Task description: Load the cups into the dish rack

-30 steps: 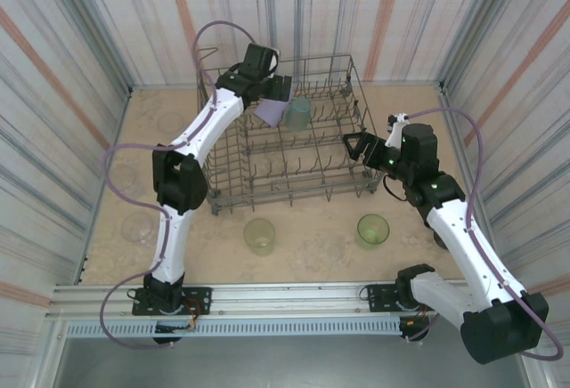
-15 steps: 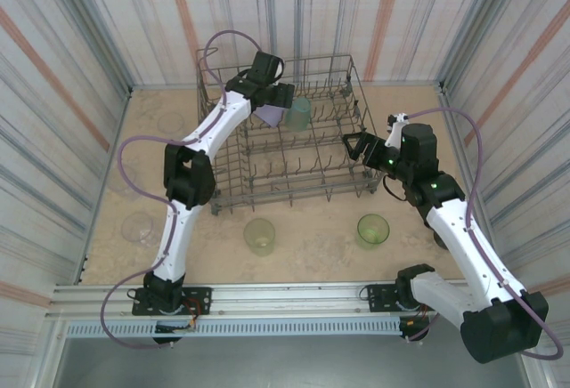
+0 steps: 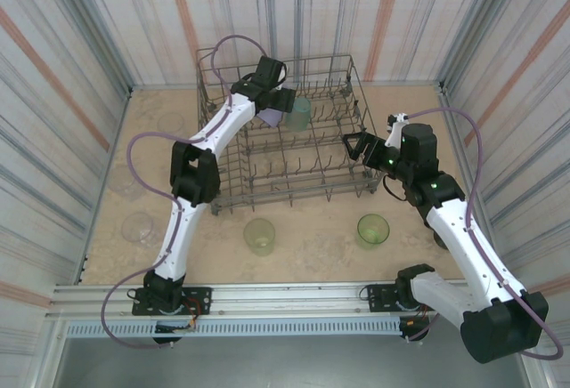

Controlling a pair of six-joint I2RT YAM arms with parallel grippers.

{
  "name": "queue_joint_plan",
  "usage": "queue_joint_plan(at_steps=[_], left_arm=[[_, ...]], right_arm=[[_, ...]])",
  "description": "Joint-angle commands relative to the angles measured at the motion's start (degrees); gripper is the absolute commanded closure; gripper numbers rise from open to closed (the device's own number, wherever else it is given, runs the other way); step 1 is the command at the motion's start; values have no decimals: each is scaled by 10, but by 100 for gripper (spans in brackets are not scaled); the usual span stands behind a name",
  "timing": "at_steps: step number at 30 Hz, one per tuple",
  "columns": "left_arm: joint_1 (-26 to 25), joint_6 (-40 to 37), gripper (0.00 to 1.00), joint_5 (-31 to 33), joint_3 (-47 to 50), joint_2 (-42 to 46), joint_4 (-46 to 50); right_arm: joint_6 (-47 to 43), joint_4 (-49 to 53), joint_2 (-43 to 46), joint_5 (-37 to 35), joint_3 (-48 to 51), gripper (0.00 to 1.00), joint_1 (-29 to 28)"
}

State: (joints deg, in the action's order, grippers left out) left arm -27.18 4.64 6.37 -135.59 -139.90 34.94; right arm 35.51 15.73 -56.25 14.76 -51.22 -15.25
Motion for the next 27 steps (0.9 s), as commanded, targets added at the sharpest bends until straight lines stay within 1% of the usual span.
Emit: queue_joint_plan(at_steps=[1,2,5,9,11,18,19,21,27], left_arm=[[-6,-18,9,-8,-26,-20,14],[-6,-20,9,-7,-30,-24,17],[-6,-26,10,-6,-43,-36,24],[-7,-32,18,-7,-47,-42,21],[-6,-33,25,-8,-48,-43,19],[-5,-32,63,3,-38,-28,10],[-5,-29,66,5,-31,-22,6],[-4,-24,72,7,-16,-5,-6],[0,-2,82,13,53,68,-63]], right_arm=[[-4,3,-2,0,-5,1,6],[-4,1,-17,1,-5,1,6],[-3,1,-20,3,-7,1,7],[-3,1,-24,4,-10,1,8],[-3,0,-24,3,-10,1,8],[0,0,-23,3,-10,1,7],[0,1,-21,4,-9,1,7],[2,0,-20,3,-8,1,7],[7,3,-13,3,-8,1,5]])
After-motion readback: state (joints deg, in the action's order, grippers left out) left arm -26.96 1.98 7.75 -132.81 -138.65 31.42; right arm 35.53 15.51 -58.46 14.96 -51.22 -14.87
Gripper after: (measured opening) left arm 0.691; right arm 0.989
